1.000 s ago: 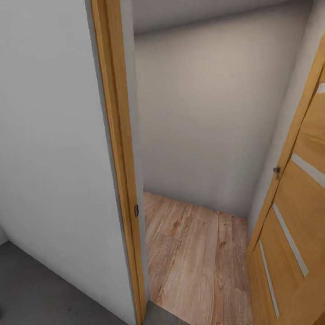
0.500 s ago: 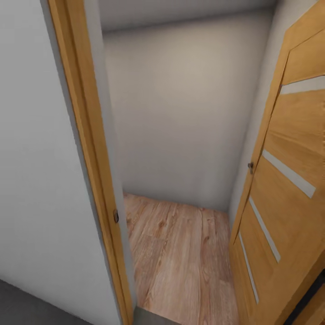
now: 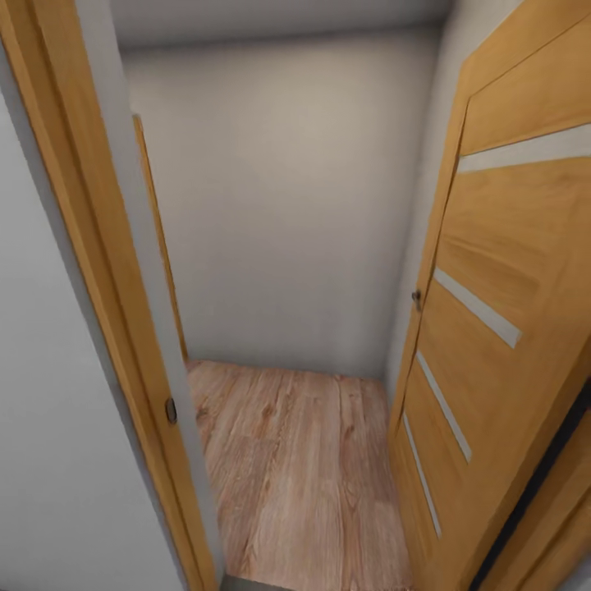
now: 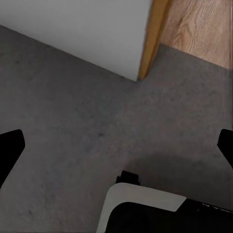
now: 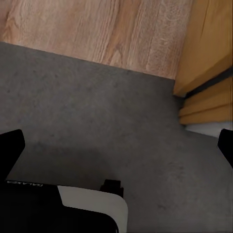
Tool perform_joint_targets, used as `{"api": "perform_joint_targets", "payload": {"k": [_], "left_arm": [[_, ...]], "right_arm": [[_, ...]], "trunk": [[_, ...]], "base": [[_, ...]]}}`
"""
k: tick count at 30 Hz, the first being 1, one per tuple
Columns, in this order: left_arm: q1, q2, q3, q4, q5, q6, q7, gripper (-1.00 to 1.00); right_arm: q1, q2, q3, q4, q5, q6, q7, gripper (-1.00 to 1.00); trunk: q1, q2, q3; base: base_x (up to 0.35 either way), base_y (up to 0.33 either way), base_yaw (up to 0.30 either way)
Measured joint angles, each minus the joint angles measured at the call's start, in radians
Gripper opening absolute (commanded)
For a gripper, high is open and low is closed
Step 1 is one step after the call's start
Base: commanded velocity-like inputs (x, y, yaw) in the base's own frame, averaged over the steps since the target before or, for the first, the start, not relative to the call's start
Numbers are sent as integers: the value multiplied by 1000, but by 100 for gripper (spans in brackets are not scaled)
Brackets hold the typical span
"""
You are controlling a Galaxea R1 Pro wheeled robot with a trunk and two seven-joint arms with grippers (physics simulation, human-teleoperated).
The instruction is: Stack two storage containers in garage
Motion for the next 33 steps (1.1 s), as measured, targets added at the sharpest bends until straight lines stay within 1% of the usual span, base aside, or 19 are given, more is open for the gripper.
{"api": "perform_joint_targets", "payload": {"k": [17, 20, 27, 33], "left_arm": [[0, -2, 0, 0, 0, -2, 2, 100], [0, -1, 0, 0, 0, -2, 2, 100], [0, -2, 0, 0, 0, -1, 1, 100], [0, -2, 0, 0, 0, -1, 1, 100]], "right_arm": [[0, 2, 0, 0, 1, 0, 0, 100], [0, 2, 0, 0, 1, 0, 0, 100], [0, 2, 0, 0, 1, 0, 0, 100], [0, 3, 0, 0, 1, 0, 0, 100]], "trunk": [[0, 0, 0], [0, 0, 0], [0, 0, 0], [0, 0, 0]], "base": [[0, 0, -278], [0, 0, -192], [0, 0, -35], [0, 0, 189]]}}
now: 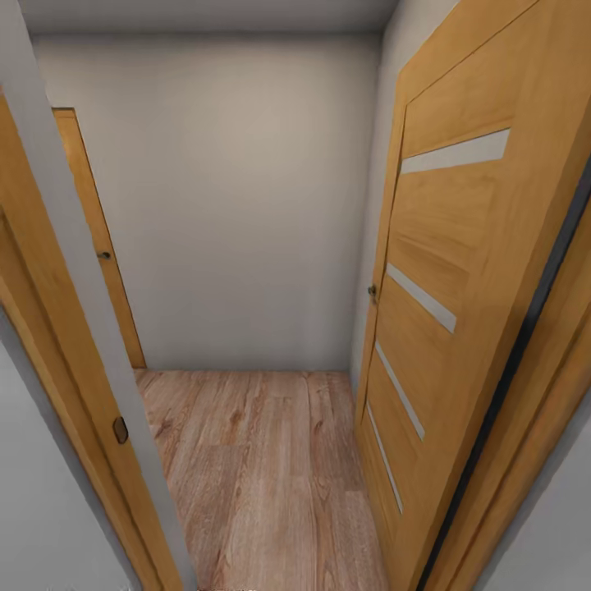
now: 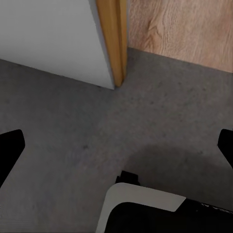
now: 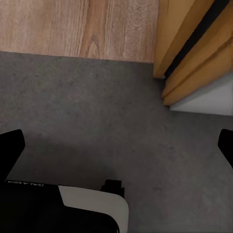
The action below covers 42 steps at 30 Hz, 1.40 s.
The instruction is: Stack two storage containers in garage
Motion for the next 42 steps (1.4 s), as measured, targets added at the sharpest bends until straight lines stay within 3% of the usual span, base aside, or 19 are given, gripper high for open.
{"api": "perform_joint_targets", "payload": {"k": [42], "left_arm": [[0, 0, 0, 0, -1, -1, 0, 100]], "right_arm": [[0, 1, 0, 0, -3, 0, 0, 100]], "trunk": [[0, 0, -3]], "base": [[0, 0, 29]]}}
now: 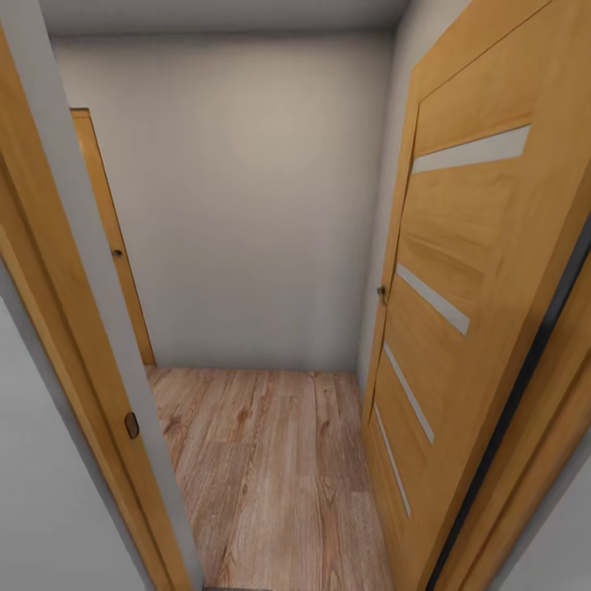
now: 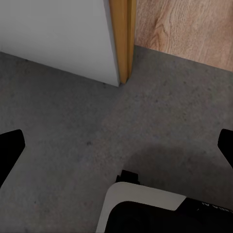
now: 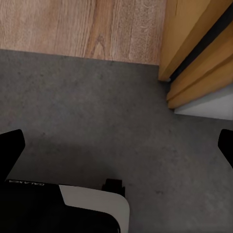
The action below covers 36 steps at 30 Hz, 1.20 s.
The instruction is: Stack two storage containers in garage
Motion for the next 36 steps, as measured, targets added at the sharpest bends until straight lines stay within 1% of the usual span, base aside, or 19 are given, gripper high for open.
{"api": "perform_joint_targets", "payload": {"k": [15, 23, 36], "left_arm": [[0, 0, 0, 0, 0, 0, 0, 100], [0, -1, 0, 0, 0, 0, 0, 100], [0, -3, 0, 0, 0, 0, 0, 100]], "right_arm": [[0, 0, 0, 0, 0, 0, 0, 100], [0, 0, 0, 0, 0, 0, 0, 100], [0, 0, 0, 1, 1, 0, 0, 100]], "trunk": [[0, 0, -3], [0, 0, 3], [0, 0, 4]], "base": [[0, 0, 0], [0, 0, 0], [0, 0, 0]]}}
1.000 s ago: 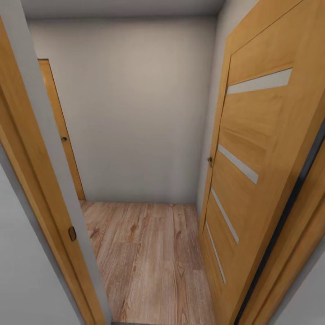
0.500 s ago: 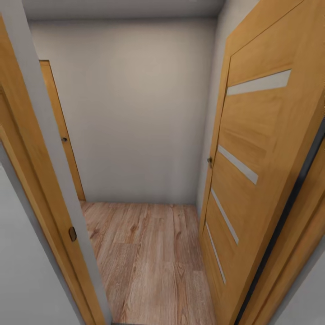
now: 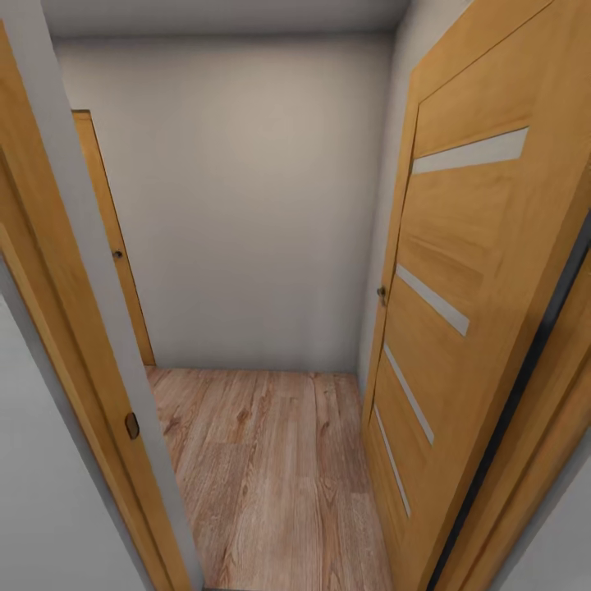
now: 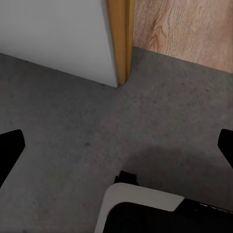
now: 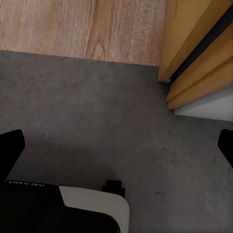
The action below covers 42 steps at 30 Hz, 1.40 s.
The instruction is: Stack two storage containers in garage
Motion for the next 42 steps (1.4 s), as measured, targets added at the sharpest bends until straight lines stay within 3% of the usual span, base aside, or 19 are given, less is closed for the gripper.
{"api": "perform_joint_targets", "payload": {"k": [8, 25, 42], "left_arm": [[0, -9, -4, -1, 0, 6, 7, 100], [0, -8, -2, -8, 3, 4, 4, 100], [0, -9, -1, -8, 3, 2, 3, 100]], "right_arm": [[0, 0, 0, 0, -5, 0, 0, 100], [0, 0, 0, 0, -4, 0, -3, 100], [0, 0, 0, 1, -1, -1, -2, 100]], "trunk": [[0, 0, 0], [0, 0, 0], [0, 0, 0]], "base": [[23, 0, 0], [293, -8, 0], [11, -2, 0]]}}
